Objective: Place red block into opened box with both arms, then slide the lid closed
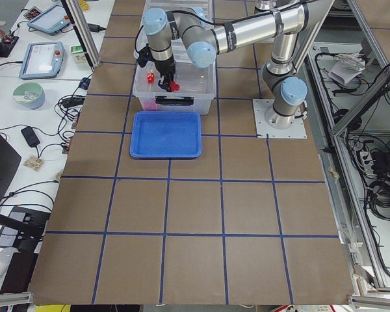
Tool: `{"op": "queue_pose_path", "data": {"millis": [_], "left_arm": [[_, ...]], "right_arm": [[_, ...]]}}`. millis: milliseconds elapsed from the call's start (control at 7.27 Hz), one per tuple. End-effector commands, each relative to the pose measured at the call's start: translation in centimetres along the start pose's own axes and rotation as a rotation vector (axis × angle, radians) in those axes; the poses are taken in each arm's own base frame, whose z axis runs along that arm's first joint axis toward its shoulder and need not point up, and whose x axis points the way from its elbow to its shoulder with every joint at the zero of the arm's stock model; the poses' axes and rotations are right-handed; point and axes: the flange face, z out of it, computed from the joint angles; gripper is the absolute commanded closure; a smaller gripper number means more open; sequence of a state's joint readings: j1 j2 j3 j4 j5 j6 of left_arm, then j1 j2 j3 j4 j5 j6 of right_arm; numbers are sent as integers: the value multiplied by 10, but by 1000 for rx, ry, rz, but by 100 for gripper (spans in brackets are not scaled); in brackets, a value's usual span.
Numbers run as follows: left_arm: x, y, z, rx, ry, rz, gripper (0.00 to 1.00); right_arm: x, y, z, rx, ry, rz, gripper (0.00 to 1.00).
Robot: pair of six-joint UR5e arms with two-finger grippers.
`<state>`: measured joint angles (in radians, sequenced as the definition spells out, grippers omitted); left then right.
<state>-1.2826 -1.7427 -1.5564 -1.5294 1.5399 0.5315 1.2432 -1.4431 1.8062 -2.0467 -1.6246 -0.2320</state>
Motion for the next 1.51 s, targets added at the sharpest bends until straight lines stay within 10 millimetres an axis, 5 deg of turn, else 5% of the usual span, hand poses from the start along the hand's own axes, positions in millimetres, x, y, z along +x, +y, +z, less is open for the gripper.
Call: {"op": "queue_pose_path", "data": {"millis": [0, 275, 550, 688, 1100, 1375], "left_arm": [[65, -26, 34, -23, -13, 8, 98], [97, -31, 54, -8, -28, -18, 97], [110, -14, 124, -32, -18, -29, 97], [117, -7, 145, -15, -28, -74, 97], [120, -6, 178, -17, -28, -72, 95], [116, -8, 187, -26, -27, -76, 44]], "right_arm": [[1, -5, -21, 10, -6, -2, 0], [0, -15, -98, -50, -27, -3, 0], [-18, 10, -162, -56, -52, -10, 0], [-34, 15, -169, -44, -55, 17, 0], [-172, 36, -170, -47, -68, 36, 0], [-184, 36, -167, -34, -68, 5, 0]]}}
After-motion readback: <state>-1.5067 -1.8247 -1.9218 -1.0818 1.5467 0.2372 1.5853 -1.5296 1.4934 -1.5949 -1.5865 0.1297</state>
